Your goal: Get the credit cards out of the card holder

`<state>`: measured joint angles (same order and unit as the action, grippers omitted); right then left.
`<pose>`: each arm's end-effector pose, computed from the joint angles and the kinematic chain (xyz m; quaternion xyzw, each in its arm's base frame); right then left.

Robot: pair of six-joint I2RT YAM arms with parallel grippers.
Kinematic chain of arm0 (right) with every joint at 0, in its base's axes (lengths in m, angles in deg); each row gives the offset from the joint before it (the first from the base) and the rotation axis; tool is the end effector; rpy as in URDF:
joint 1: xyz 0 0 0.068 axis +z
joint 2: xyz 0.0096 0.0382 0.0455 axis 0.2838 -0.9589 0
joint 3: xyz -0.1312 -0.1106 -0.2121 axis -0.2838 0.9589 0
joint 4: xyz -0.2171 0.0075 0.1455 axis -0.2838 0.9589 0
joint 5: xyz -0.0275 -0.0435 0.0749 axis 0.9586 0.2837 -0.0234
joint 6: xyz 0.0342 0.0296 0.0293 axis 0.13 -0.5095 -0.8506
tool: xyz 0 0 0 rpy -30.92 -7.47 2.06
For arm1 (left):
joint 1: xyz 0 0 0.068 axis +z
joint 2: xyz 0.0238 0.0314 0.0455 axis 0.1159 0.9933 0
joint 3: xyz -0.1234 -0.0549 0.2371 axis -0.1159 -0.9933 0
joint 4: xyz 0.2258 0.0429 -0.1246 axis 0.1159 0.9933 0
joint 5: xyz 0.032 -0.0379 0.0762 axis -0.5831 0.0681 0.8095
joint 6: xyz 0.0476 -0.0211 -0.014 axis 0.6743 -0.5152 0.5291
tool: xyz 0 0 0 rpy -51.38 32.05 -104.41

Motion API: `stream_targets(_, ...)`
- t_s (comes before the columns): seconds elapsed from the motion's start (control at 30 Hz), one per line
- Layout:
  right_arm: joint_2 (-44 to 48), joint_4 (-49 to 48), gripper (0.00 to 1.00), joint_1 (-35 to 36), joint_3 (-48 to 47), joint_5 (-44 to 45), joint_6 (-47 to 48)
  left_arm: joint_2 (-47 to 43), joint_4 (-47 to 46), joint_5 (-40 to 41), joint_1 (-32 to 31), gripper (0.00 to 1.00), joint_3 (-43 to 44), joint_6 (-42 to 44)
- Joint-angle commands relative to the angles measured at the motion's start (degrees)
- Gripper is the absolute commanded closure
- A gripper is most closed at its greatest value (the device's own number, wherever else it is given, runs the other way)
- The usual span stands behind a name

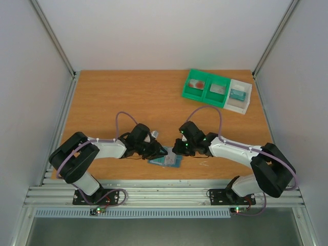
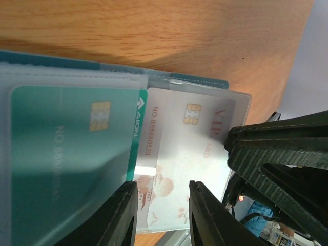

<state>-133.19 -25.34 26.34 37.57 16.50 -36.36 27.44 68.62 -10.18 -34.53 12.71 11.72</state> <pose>0.1837 0.1829 0.1722 -0.2292 0.9225 0.2551 0.1770 0.1940 -0.1975 0.1255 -0.0114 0.8934 -0.4491 0.0093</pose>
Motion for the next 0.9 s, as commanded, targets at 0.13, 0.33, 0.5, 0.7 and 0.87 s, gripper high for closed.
stream_targets(0.13,-4.86,3.69,0.90,0.42,-2.33,0.83,1.75,-1.07,-1.06,1.99,-0.25,0.70,-1.36,2.28)
stream_targets(0.33,-5.60,3.76,0.91,0.49,-0.71,3.55,2.20,-0.28,-1.54,2.33,-0.28,0.70,-1.54,2.41)
stream_targets(0.5,-6.73,0.40,0.92,0.44,1.46,2.99,1.90,0.28,-2.17,1.53,-0.24,0.71,-1.50,1.90)
stream_targets(0.7,-6.89,-4.25,0.92,0.46,4.00,1.65,0.62,2.27,-3.99,0.72,-0.29,0.72,-1.35,0.78)
stream_targets(0.87,-7.59,-5.63,0.93,0.49,4.92,2.03,0.31,3.14,-5.91,0.32,-0.29,0.73,-1.59,-0.56)
